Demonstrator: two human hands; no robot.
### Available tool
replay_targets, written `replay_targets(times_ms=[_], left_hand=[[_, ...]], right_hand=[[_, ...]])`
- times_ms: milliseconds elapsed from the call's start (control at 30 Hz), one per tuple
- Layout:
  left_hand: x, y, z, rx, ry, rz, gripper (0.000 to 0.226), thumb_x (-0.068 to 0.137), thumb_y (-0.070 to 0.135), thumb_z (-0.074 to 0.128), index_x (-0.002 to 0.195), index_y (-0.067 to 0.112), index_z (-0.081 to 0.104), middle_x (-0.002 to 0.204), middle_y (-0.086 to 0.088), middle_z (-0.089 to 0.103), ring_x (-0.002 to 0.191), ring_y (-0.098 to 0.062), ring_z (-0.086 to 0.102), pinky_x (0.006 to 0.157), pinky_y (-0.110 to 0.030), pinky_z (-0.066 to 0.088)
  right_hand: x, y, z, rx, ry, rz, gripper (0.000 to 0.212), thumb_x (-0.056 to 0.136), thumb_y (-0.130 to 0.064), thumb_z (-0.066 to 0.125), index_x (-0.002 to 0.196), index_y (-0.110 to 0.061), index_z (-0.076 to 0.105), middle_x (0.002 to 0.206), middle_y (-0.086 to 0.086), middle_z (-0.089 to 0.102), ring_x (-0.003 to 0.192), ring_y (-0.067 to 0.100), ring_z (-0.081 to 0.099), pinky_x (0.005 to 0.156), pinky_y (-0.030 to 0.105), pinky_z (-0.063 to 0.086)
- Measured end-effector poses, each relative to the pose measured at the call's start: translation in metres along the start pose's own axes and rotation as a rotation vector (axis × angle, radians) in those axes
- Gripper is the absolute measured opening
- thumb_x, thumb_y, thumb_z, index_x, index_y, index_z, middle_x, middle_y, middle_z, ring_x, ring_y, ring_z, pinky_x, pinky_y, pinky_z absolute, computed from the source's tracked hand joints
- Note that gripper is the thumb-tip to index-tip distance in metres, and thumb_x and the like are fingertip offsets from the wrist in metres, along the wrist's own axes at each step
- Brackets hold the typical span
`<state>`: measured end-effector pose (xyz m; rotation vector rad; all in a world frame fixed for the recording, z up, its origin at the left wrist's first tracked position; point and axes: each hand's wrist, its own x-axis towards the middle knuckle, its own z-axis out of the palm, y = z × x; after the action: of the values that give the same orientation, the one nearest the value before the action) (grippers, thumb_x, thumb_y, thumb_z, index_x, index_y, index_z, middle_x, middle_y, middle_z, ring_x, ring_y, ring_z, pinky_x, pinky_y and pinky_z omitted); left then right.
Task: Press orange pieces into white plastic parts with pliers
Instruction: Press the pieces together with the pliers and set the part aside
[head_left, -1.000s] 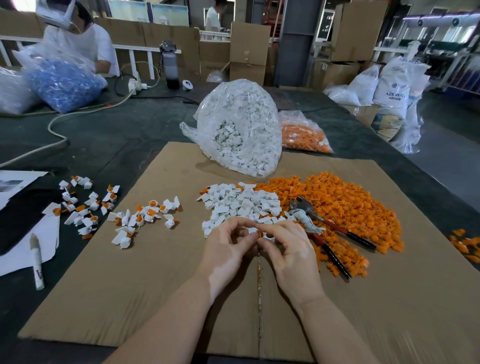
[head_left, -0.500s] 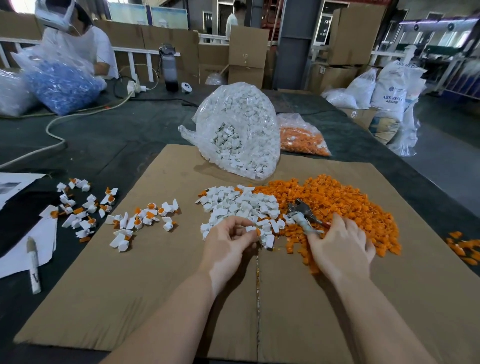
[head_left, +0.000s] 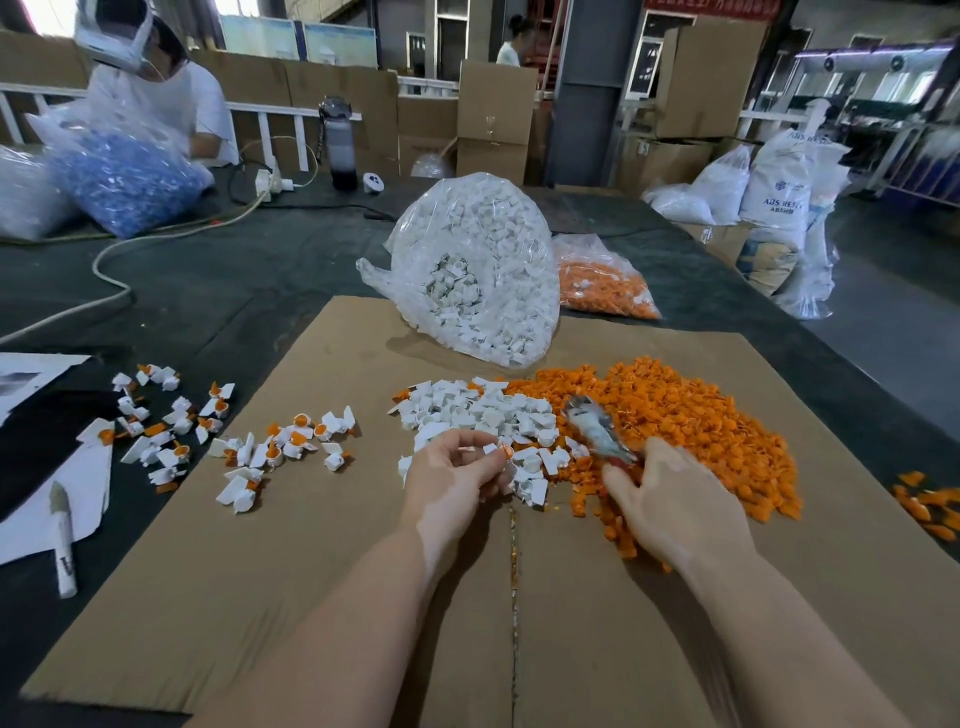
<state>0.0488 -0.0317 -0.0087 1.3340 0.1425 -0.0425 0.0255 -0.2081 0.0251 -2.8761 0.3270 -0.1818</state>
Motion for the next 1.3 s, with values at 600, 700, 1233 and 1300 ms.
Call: replay_targets(times_ms=[600,700,1233,1300], left_hand=[[0.007,0.005,0.002,-0.08,0.101,-0.089,0.014,0.084,-0.002,0.062,0.097,0.004,0.059,0.049,-0.001,0.06,0.038,-0.007,0.049,0.039,-0.015,0.041],[0.009,0.005,0.003,-0.083,0.113,-0.107,0.013,0.085,-0.003,0.061,0.096,0.004,0.059,0.047,-0.001,0.06,0.037,-0.007,0.048,0.038,-0.015,0.041],[0.008,0.005,0.004,-0.08,0.116,-0.085,0.017,0.086,-0.006,0.058,0.101,0.001,0.057,0.068,-0.009,0.059,0.039,-0.001,0.054,0.039,-0.012,0.04],[0.008,0.004,0.004,-0.08,0.119,-0.087,0.016,0.086,-0.006,0.058,0.1,0.001,0.057,0.068,-0.009,0.059,0.039,0.0,0.054,0.038,-0.012,0.04]], right_hand=[[-0.014,-0.033,-0.03,0.474,-0.589,-0.118,0.024,0.089,-0.03,0.046,0.072,-0.012,0.042,0.071,0.01,0.036,0.063,0.019,0.034,0.06,0.033,0.024],[-0.013,-0.033,-0.031,0.453,-0.592,-0.128,0.026,0.088,-0.03,0.047,0.07,-0.013,0.04,0.067,0.007,0.035,0.059,0.017,0.032,0.056,0.031,0.023],[-0.019,-0.036,-0.013,0.28,-0.437,-0.221,0.031,0.095,-0.045,0.043,0.076,-0.02,0.04,0.077,-0.002,0.044,0.062,0.012,0.039,0.053,0.026,0.028],[-0.019,-0.035,-0.012,0.282,-0.437,-0.213,0.031,0.095,-0.045,0.043,0.076,-0.021,0.04,0.076,-0.003,0.044,0.062,0.012,0.039,0.053,0.026,0.028]])
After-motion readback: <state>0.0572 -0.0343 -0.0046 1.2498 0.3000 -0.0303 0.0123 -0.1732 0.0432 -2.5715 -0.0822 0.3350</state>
